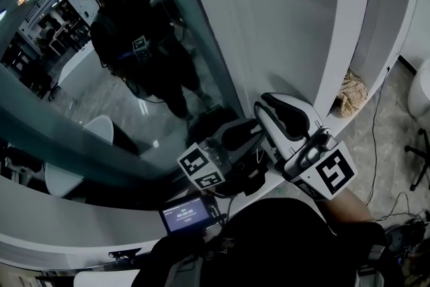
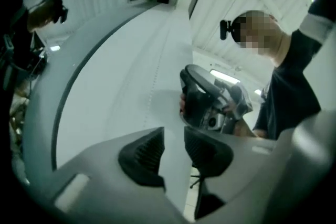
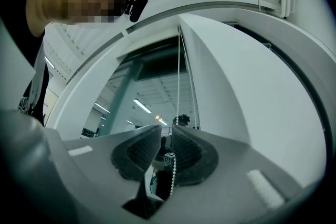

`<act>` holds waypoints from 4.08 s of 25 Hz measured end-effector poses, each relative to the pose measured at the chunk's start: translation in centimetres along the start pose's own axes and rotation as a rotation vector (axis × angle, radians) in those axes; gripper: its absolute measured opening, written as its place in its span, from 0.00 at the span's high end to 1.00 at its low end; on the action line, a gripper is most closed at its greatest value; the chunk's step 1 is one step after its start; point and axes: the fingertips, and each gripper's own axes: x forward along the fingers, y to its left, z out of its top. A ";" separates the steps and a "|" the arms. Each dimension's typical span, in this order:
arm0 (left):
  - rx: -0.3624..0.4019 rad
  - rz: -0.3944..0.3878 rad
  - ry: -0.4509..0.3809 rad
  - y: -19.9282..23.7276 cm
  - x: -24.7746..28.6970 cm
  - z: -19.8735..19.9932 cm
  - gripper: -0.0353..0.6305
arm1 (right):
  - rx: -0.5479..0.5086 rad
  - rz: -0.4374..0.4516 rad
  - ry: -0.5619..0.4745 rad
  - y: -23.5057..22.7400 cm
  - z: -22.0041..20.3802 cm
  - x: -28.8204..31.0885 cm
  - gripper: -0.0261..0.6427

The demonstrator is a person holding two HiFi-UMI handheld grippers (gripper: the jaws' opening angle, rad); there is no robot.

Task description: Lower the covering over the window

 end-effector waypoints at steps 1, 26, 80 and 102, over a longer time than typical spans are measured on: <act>0.027 0.007 0.005 -0.1 0.5 0.0 0.77 | 0.003 0.007 -0.004 0.2 0.1 0.1 0.88; 0.188 0.220 -0.266 6.3 5.6 9.0 0.67 | 0.013 0.065 0.063 1.8 -2.8 -2.8 0.89; -0.057 0.892 0.104 -10.4 -11.2 -17.9 0.91 | 0.107 0.622 0.051 5.9 10.8 -0.4 0.94; 0.200 0.629 -0.218 -9.5 -4.2 7.8 0.76 | 0.003 0.521 0.646 10.7 -22.6 -16.2 0.94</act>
